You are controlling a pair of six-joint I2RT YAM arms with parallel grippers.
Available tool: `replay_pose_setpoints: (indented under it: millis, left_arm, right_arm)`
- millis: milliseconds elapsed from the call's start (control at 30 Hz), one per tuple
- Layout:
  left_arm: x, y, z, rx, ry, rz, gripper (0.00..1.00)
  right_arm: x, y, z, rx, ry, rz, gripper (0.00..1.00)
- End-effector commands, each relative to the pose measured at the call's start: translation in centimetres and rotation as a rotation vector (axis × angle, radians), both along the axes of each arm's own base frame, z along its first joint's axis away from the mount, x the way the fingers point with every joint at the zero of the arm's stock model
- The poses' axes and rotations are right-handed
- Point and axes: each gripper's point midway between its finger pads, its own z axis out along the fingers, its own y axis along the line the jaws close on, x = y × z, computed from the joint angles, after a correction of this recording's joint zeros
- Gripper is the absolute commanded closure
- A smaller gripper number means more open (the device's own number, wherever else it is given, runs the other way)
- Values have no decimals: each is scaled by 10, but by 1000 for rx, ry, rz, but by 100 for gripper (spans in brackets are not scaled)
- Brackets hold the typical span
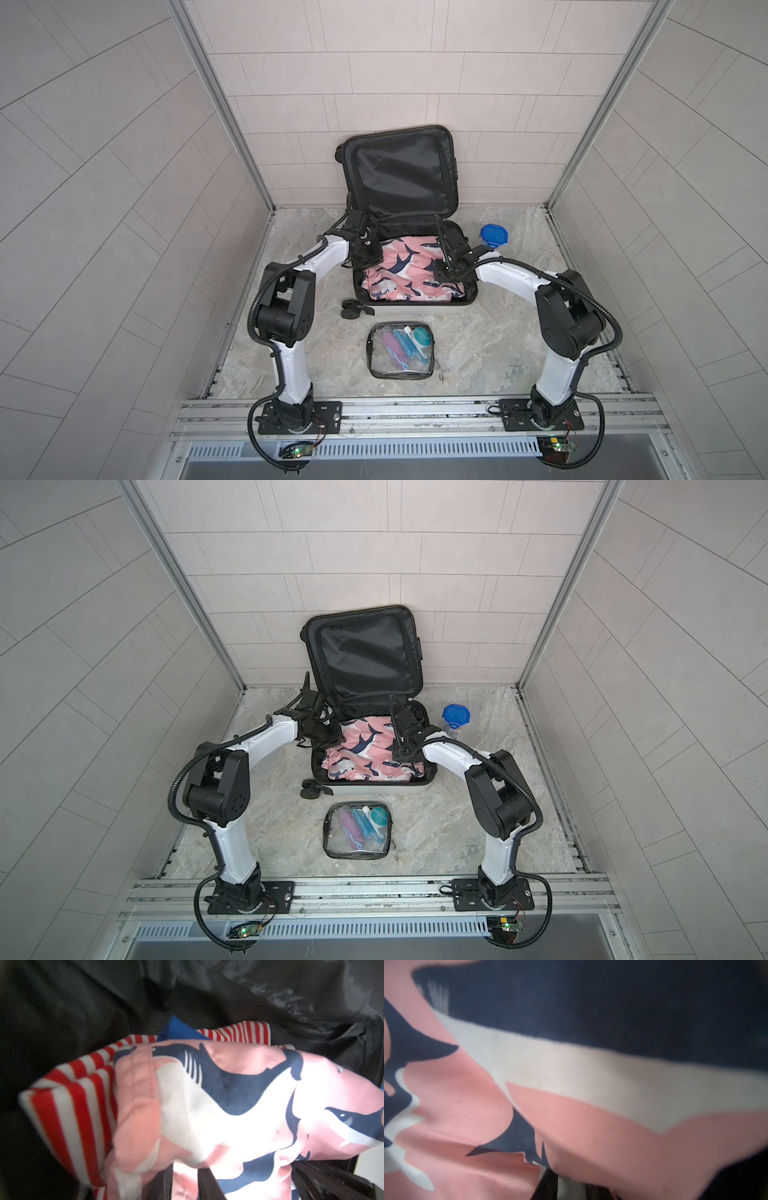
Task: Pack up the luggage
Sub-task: 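Release the shark-print cloth and draw both grippers back from the suitcase, then move both grippers down to the clear toiletry pouch on the table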
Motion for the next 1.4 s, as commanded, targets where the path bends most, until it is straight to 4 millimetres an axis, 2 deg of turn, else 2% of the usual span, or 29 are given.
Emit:
replay_pose_setpoints:
  millis: [0, 100, 233, 367, 467, 567, 667, 800, 900, 1100, 1133, 1367]
  left_arm:
    - [9, 6, 29, 18, -76, 11, 65]
    - [3, 12, 67, 39, -144, 3, 53]
    - [-23, 24, 114, 81, -214, -7, 48]
    - [-64, 38, 152, 133, -279, -23, 46]
    - [-99, 45, 163, 148, -300, -38, 43]
    - [-135, 46, 155, 136, -289, -64, 38]
    - [-169, 47, 136, 112, -259, -72, 36]
    - [-210, 43, 98, 61, -210, -72, 36]
    - [-231, 44, 63, 37, -146, -53, 36]
    - [-254, 28, 21, -75, -87, -44, 36]
    - [-257, 26, 23, -92, -106, -49, 36]
    - [-270, 16, -8, -132, -67, -58, 33]
  right_arm:
    - [0, -7, 23, -1, -42, -10, 57]
    - [-6, -6, 53, 18, -87, 9, 46]
    - [-24, -8, 87, 31, -130, 31, 40]
    - [-54, -9, 110, 52, -159, 55, 36]
    - [-81, -5, 115, 68, -161, 86, 34]
    - [-110, 0, 111, 72, -150, 111, 34]
    - [-138, 8, 102, 83, -141, 135, 33]
    - [-168, 18, 78, 121, -117, 129, 32]
    - [-186, 28, 56, 146, -85, 132, 32]
    - [-208, 50, 25, 143, -38, 162, 33]
    - [-210, 52, 22, 138, -34, 168, 33]
    - [-218, 61, 0, 136, -5, 160, 31]
